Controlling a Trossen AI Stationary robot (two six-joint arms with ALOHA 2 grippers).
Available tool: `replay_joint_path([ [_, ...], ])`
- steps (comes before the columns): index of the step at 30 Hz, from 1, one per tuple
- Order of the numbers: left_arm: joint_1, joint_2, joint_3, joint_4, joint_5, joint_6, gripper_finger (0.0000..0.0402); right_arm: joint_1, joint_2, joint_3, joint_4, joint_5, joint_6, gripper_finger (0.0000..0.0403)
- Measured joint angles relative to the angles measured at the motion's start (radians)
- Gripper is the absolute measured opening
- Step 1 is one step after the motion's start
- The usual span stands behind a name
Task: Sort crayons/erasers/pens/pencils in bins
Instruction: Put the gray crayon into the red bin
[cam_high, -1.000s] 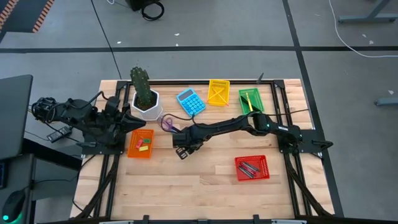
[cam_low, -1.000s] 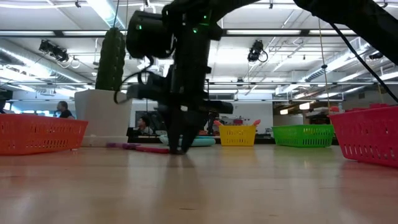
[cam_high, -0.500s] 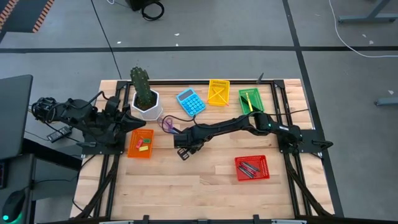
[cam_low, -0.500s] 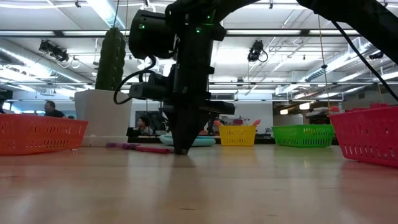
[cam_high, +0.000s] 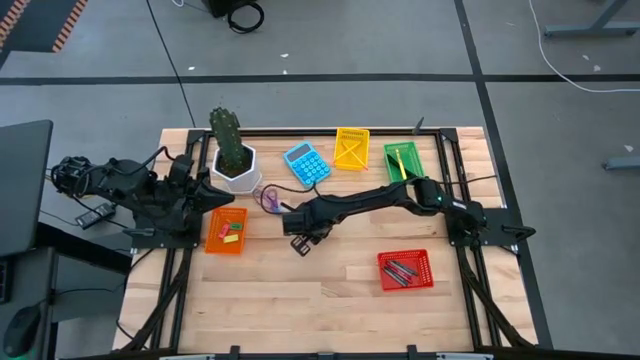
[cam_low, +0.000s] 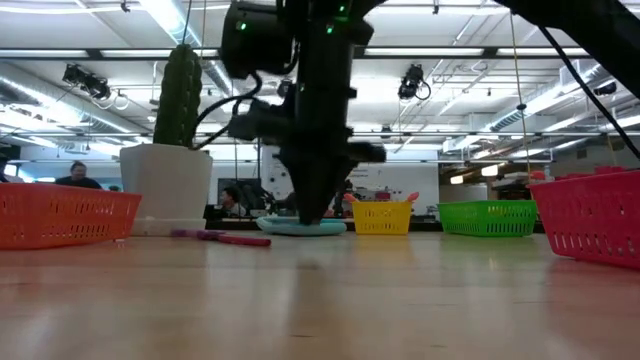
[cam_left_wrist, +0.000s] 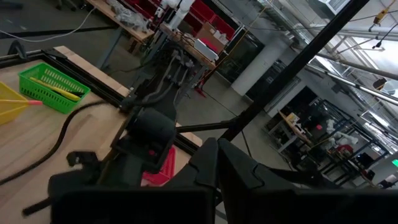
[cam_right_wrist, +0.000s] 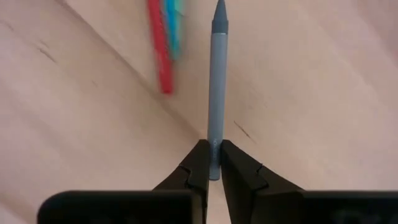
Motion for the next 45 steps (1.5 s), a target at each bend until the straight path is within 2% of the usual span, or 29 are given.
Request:
replay_joint_path([
  [10,0.0,0.0,0.0,-0.004,0.0,0.005,0.0013,0.016,-0.139,0.003,-0.169,0.013,-0.005,0.0037],
  [14,0.0,0.0,0.0,-0.004,-0.001,0.029,0.0015,0.031,-0.206,0.003,-0.276,0.029,0.061,0.0037],
  [20,0.0,0.0,0.0,-0.012,-0.003,0.061,0.0022,0.121,-0.309,-0.04,-0.371,0.034,0.206,0.0037],
  [29,0.0,0.0,0.0,-0.046,-0.036,0.127,0.0016,0.299,-0.532,-0.364,-0.323,-0.073,0.37,0.0037],
  [35,0.001,0.0,0.0,-0.074,-0.05,0.123,0.003,0.426,-0.713,-0.576,-0.214,-0.074,0.408,0.0037],
  [37,0.001,0.0,0.0,-0.073,-0.102,0.098,0.0033,0.462,-0.764,-0.649,-0.17,-0.09,0.408,0.0037],
  [41,0.001,0.0,0.0,-0.071,-0.273,0.036,0.0037,0.523,-0.85,-0.796,-0.127,-0.128,0.416,0.0037],
  [45,0.001,0.004,0.0,-0.069,-0.397,-0.011,0.0034,0.545,-0.921,-0.953,-0.031,-0.147,0.428,0.0037],
])
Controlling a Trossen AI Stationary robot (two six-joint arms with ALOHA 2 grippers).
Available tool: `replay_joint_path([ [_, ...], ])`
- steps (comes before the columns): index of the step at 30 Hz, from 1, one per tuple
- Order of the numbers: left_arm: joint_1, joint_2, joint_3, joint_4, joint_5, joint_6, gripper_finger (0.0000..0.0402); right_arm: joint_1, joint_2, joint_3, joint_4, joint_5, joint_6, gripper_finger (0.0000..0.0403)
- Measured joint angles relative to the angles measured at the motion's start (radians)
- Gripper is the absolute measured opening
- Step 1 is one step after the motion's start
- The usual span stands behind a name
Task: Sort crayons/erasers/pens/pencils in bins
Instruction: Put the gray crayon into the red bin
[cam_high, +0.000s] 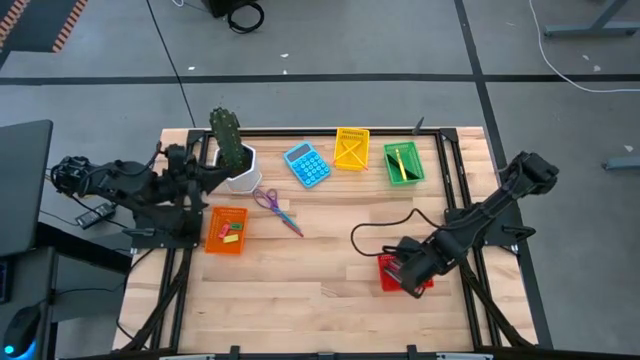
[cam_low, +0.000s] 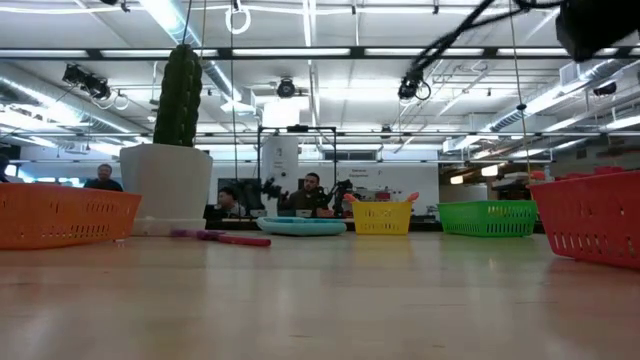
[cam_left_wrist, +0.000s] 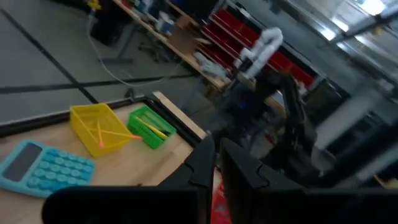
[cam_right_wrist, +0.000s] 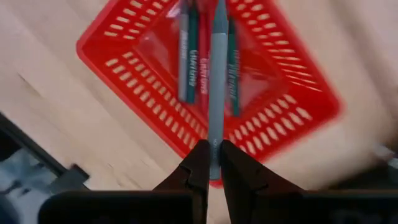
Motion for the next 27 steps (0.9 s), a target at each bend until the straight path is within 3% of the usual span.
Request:
replay_joint_path([
  [5,-0.001,0.028,0.0,0.021,-0.01,-0.052,0.0034,-0.001,-0.051,-0.172,0.232,-0.015,0.028,0.0037],
  [15,-0.002,0.128,0.0,0.072,0.015,-0.141,0.0037,-0.004,-0.052,-0.316,0.375,0.01,-0.102,0.0037],
  [27,-0.001,0.215,0.0,0.162,0.015,-0.15,0.0042,-0.051,-0.039,-0.394,0.487,0.046,-0.106,0.0039],
])
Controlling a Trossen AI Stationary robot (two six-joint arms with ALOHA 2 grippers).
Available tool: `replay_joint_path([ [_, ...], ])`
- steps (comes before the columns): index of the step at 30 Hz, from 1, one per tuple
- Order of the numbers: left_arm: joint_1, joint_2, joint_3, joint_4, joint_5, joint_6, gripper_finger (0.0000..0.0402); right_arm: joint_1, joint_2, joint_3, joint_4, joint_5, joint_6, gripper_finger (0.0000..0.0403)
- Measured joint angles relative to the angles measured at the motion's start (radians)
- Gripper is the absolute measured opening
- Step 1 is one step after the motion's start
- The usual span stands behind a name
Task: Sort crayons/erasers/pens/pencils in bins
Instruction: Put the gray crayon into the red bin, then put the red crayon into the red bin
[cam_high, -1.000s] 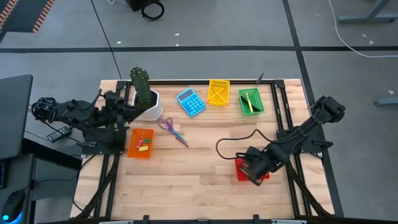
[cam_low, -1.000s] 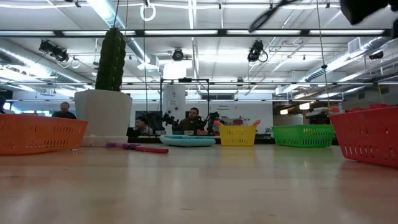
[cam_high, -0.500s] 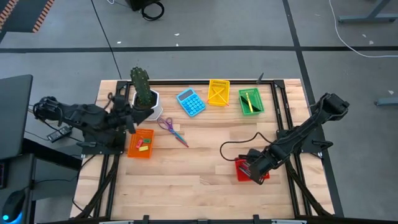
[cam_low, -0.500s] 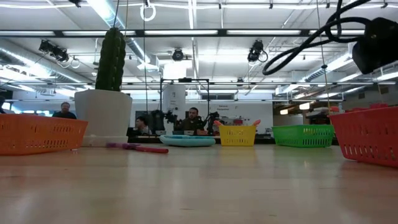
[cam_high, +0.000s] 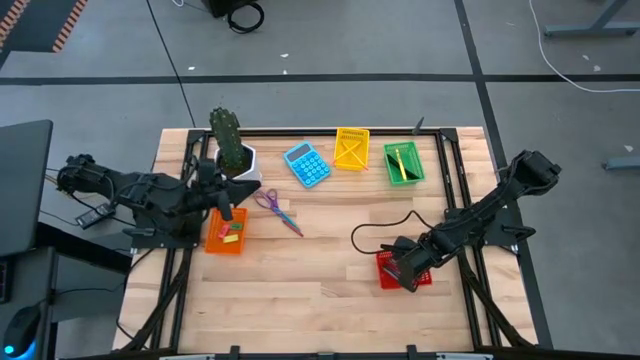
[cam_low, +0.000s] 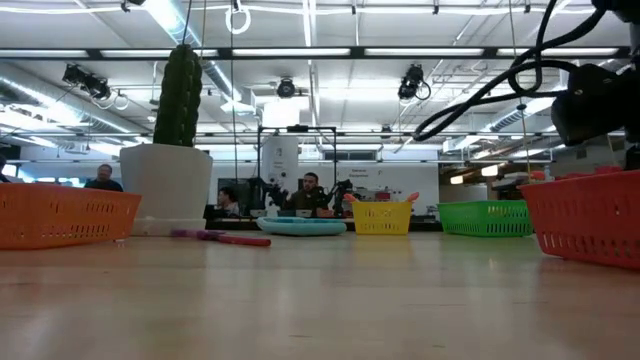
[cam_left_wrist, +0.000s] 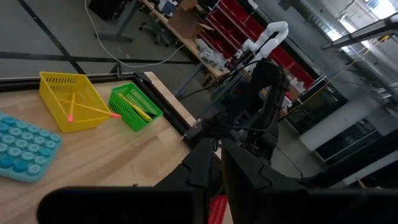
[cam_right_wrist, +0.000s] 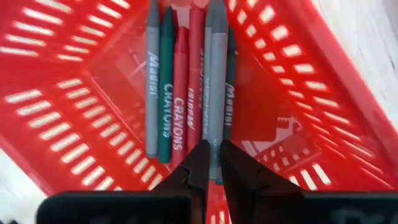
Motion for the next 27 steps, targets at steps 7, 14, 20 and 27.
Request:
replay_joint_path([
  [7,0.0,-0.011,0.0,0.002,-0.001,0.001,0.004,-0.005,0.0,0.005,0.027,0.0,0.006,0.0076],
  [14,0.0,-0.011,0.0,0.0,0.002,0.013,0.0044,-0.005,-0.011,0.076,0.005,-0.038,0.006,0.0096],
  [20,0.001,-0.009,0.0,-0.006,0.11,0.053,0.0053,-0.015,-0.018,0.187,-0.111,-0.034,-0.014,0.0097],
  [27,0.001,-0.009,0.0,-0.06,0.138,0.056,0.0058,-0.111,-0.015,0.321,-0.005,0.19,-0.108,0.0097],
])
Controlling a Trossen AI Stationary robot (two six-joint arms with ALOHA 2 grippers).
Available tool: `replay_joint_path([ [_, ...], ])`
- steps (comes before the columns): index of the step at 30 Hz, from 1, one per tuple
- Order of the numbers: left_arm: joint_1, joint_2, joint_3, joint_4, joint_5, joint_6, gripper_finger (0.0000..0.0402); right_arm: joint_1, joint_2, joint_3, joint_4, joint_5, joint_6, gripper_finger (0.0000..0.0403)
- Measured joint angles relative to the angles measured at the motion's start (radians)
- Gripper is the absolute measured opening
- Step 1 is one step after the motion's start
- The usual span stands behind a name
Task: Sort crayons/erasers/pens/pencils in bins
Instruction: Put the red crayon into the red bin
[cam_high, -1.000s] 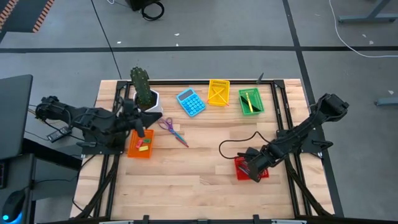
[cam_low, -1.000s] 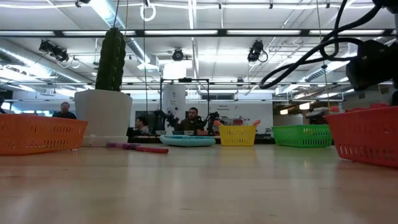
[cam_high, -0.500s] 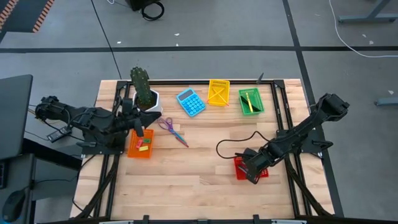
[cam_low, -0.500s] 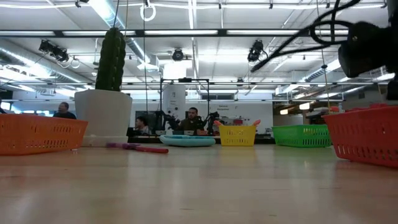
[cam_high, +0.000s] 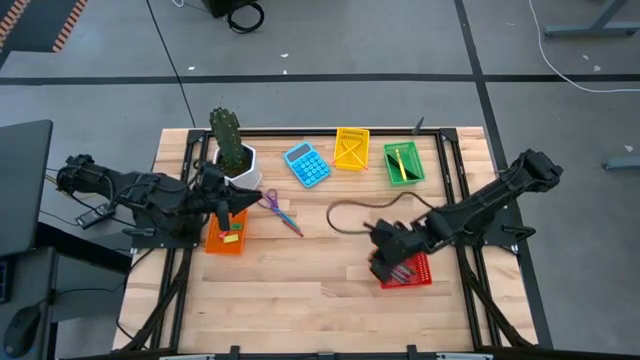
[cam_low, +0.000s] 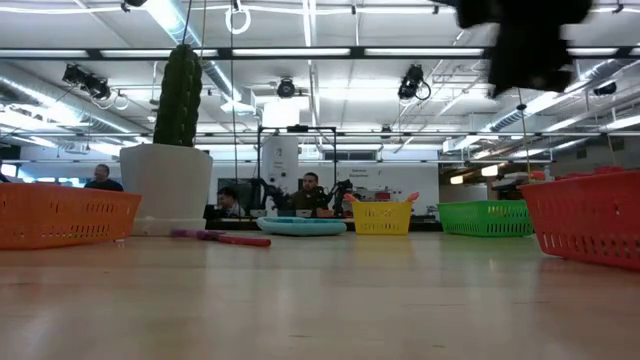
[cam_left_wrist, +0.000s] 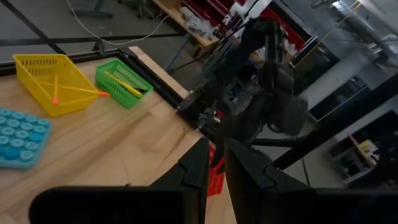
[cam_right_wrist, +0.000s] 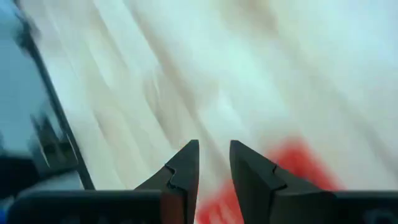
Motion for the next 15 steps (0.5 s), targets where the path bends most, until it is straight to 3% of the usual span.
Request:
replay_joint_path([
  [5,0.0,0.0,0.0,-0.013,0.0,-0.001,0.006,-0.133,0.047,0.043,0.202,0.07,-0.131,0.0097],
  [9,0.0,-0.002,0.0,-0.015,0.008,-0.001,0.0066,-0.223,0.174,0.137,0.25,0.0,-0.234,0.0097],
  [15,-0.002,-0.024,0.0,-0.106,0.131,0.018,0.0071,-0.283,0.416,0.391,0.211,-0.103,-0.44,0.0097],
])
